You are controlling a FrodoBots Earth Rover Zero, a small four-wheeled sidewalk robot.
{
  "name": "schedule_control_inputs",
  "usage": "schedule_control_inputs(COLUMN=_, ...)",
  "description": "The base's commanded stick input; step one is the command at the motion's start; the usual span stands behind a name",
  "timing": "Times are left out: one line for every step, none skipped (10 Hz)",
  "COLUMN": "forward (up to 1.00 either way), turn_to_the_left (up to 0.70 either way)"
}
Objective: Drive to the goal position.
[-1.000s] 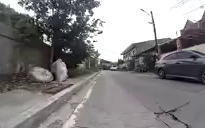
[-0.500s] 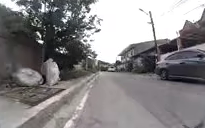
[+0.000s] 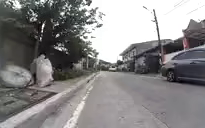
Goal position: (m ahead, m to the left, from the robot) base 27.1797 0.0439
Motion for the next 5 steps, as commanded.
schedule_control_inputs(forward=1.00, turn_to_the_left=0.00)
schedule_control_inputs(forward=1.00, turn_to_the_left=0.00)
schedule_control_inputs(forward=1.00, turn_to_the_left=0.00)
schedule_control_inputs(forward=1.00, turn_to_the_left=0.00)
schedule_control_inputs(forward=1.00, turn_to_the_left=0.00)
